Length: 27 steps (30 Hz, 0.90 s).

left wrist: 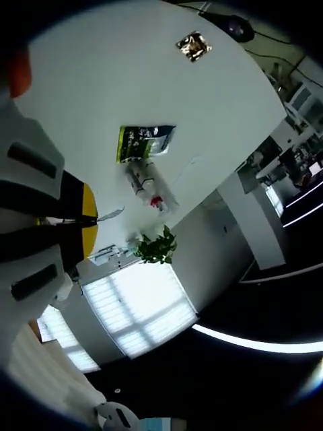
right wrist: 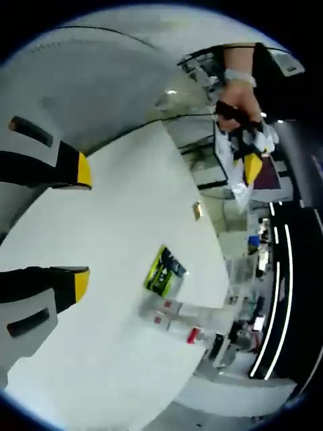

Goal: Arrange the skincare products in the storage area until every visible bottle or jar stands upright without overlapping.

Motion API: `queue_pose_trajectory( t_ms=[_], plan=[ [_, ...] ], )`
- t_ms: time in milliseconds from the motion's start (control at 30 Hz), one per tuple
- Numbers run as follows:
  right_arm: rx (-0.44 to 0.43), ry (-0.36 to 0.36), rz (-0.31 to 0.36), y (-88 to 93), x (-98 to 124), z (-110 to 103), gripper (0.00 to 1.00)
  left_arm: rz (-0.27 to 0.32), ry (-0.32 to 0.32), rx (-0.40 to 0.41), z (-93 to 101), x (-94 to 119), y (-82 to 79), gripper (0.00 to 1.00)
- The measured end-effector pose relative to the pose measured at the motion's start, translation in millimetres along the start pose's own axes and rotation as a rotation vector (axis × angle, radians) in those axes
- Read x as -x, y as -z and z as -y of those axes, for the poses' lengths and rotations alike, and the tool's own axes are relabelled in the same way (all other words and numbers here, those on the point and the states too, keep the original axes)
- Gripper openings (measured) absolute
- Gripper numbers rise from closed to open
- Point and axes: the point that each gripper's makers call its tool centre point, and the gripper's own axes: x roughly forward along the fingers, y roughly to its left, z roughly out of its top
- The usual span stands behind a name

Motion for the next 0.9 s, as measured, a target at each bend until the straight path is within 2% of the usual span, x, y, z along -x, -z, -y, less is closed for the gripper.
queue_pose_trajectory(
  t_ms=[33, 100, 233, 300, 600, 900],
  plan=[
    [0.032, 0.015, 0.020, -6.2, -1, 2, 0.44, -0.001, -0.010, 0.005, -5.9, -3, -4.3, 0.00],
    [0.057, 0.026, -0.006, 2.6, 1, 1, 0.44, -0.007, -0.034, 0.010, -20.1, -11, -10.6, 0.00],
    [0.011, 0.033, -0.031, 8.9, 2, 10, 0.42, -0.014, -0.071, 0.033, -45.1, -27, -22.7, 0.00],
    [-0.029, 0.057, 0.004, 4.1, 6, 17, 0.41, -0.002, -0.074, 0.053, -53.7, -40, -31.8, 0.00],
    [-0.017, 0.048, -0.009, 7.3, 4, 15, 0.39, -0.001, -0.121, 0.050, -75.5, -73, -48.3, 0.00],
    [-0.018, 0.053, -0.010, 7.3, 4, 15, 0.38, -0.007, -0.193, 0.052, -112.4, -95, -73.3, 0.00]
  ],
)
